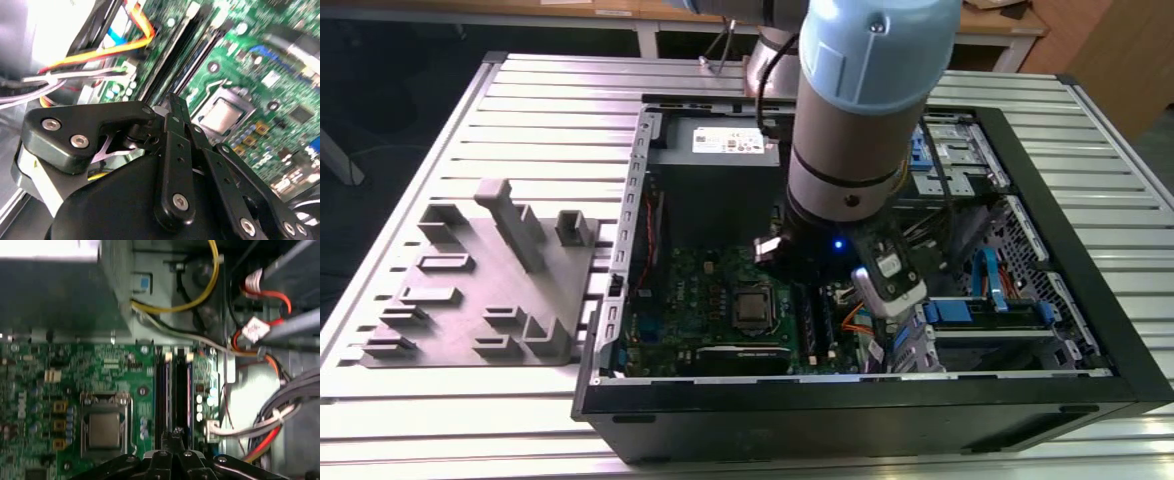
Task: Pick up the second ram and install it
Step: 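Press down the second ram until it locks into place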
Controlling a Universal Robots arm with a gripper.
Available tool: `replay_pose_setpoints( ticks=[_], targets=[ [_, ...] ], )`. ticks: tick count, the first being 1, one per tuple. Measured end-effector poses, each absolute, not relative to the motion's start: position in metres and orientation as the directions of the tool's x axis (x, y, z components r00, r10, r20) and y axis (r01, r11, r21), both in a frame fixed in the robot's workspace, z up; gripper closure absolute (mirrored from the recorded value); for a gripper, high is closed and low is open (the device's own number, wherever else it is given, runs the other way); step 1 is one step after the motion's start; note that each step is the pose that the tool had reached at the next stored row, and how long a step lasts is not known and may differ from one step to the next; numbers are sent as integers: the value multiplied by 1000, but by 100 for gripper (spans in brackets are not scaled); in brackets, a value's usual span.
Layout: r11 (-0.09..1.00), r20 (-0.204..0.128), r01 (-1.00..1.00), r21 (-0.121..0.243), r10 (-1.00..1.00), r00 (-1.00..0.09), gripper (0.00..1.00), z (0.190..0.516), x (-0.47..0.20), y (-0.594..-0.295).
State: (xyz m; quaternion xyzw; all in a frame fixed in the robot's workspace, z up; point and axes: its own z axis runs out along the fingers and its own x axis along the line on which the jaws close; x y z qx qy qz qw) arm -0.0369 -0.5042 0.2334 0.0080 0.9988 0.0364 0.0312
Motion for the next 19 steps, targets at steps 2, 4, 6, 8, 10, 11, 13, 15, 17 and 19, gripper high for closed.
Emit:
replay_pose_setpoints(
  ticks=[2, 4, 6, 8, 10, 11, 13, 15, 17, 19],
  targets=[
    [997, -62, 14, 73, 18, -998, 93, 233, -37, -511],
    [997, -62, 14, 73, 18, -998, 93, 233, -37, -517],
    [997, -62, 14, 73, 18, -998, 93, 233, -37, -520],
    [997, -62, 14, 73, 18, -998, 93, 233, -37, -524],
    [997, -62, 14, 73, 18, -998, 93, 233, -37, -527],
    [997, -62, 14, 73, 18, -998, 93, 233, -37, -528],
    [997, -62, 14, 73, 18, -998, 93, 231, -37, -529],
    [997, -62, 14, 73, 18, -998, 93, 230, -37, -530],
    [997, -62, 13, 73, 18, -998, 93, 229, -37, -532],
    [997, -62, 14, 73, 18, -998, 93, 229, -37, -534]
  ],
)
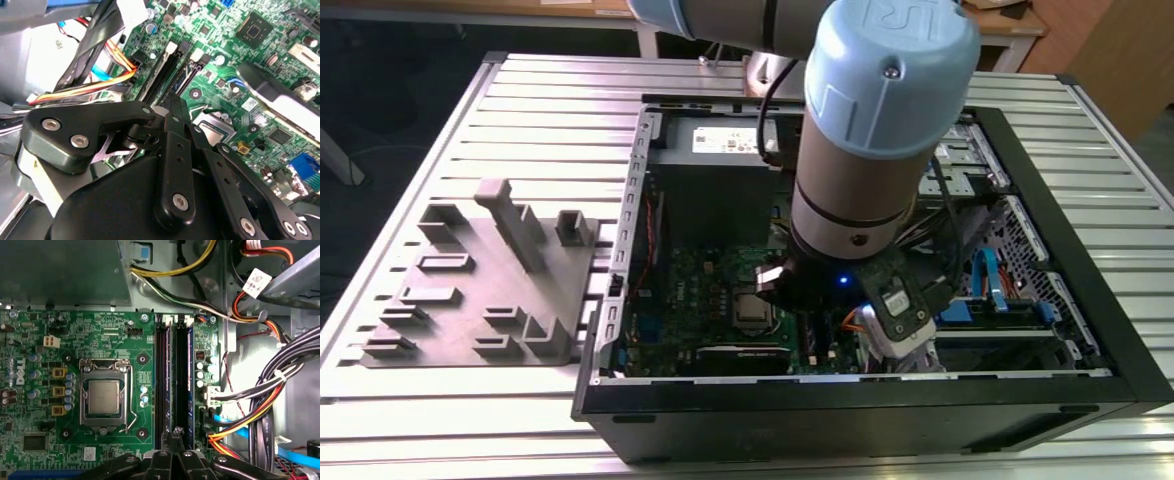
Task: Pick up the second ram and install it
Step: 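Press down the second ram until it locks into place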
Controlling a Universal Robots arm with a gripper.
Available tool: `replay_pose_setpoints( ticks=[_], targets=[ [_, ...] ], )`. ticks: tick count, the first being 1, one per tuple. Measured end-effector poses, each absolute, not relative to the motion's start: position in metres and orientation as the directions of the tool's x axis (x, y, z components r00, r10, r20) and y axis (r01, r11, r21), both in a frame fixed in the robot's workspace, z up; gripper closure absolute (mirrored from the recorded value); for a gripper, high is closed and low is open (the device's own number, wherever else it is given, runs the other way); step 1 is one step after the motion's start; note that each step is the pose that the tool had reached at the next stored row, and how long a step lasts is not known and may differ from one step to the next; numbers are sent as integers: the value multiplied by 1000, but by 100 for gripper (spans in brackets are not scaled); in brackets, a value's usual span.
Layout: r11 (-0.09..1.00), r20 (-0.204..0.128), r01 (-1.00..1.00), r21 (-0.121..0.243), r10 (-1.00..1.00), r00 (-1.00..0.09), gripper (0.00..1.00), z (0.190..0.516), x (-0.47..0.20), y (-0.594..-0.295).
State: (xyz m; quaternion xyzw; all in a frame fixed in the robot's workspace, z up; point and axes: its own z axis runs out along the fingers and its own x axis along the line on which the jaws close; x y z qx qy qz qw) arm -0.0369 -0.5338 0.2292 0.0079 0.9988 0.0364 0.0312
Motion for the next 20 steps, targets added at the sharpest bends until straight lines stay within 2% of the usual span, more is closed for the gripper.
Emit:
replay_pose_setpoints(
  ticks=[20],
  targets=[
    [997, -62, 14, 73, 18, -998, 93, 222, -37, -534]
  ],
)
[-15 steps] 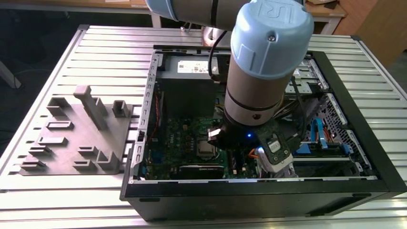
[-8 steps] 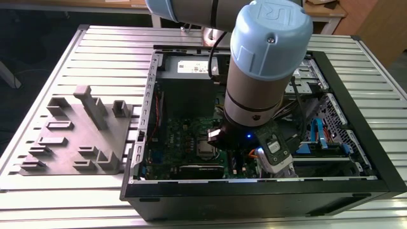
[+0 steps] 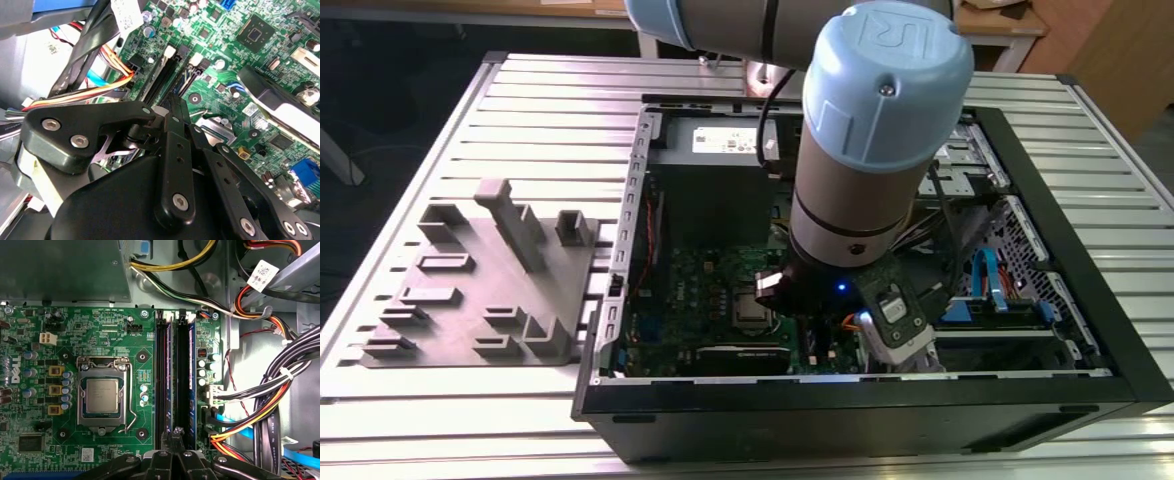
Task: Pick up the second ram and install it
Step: 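Press down the second ram until it locks into place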
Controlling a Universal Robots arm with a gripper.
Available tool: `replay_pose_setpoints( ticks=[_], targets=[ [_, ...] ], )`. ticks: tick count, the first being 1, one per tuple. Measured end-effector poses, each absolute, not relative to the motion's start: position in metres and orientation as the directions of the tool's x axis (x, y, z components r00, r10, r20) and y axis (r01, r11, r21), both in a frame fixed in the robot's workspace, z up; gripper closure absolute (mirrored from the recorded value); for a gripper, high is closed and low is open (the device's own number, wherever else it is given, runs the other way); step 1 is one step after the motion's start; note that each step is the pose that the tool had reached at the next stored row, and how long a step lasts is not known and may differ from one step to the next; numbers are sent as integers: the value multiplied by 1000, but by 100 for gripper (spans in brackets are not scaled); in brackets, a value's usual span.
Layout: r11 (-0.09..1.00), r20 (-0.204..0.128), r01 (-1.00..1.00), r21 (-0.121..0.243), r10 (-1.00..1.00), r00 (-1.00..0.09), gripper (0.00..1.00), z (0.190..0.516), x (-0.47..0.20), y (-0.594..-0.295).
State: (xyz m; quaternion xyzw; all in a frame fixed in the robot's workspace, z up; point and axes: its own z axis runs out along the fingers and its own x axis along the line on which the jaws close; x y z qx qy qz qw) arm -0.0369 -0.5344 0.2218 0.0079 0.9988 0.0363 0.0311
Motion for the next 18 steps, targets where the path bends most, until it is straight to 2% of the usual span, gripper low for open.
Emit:
replay_pose_setpoints(
  ticks=[18],
  targets=[
    [997, -62, 14, 74, 18, -998, 93, 219, -37, -534]
  ],
)
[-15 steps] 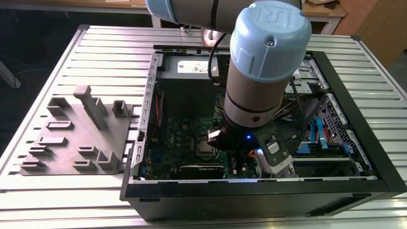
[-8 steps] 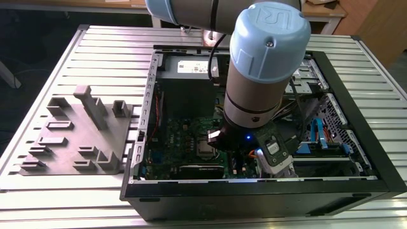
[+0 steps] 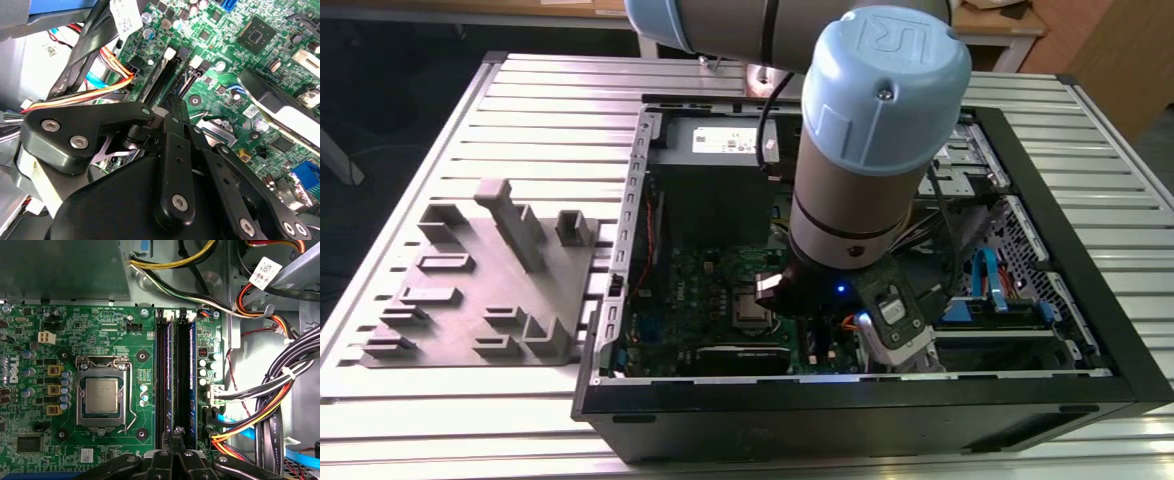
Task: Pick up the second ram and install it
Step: 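Press down the second ram until it locks into place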
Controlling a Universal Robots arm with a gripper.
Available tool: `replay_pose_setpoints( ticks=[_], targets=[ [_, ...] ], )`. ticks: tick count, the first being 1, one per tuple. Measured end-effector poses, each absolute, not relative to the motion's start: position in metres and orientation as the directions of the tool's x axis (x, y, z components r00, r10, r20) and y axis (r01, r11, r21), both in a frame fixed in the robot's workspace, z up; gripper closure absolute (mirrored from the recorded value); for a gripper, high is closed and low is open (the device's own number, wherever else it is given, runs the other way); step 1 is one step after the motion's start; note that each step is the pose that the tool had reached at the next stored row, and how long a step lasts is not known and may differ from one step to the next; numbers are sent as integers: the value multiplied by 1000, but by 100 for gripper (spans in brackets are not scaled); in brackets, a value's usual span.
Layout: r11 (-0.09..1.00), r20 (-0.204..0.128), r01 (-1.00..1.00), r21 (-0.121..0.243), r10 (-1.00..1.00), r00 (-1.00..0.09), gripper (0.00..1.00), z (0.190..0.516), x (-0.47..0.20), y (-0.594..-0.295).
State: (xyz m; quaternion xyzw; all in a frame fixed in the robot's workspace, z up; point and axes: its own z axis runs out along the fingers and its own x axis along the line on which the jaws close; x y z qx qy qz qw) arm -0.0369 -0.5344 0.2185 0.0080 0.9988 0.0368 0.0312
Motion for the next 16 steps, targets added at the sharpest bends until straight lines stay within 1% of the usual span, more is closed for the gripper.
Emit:
replay_pose_setpoints(
  ticks=[16],
  targets=[
    [997, -62, 14, 74, 18, -998, 93, 217, -37, -535]
  ],
)
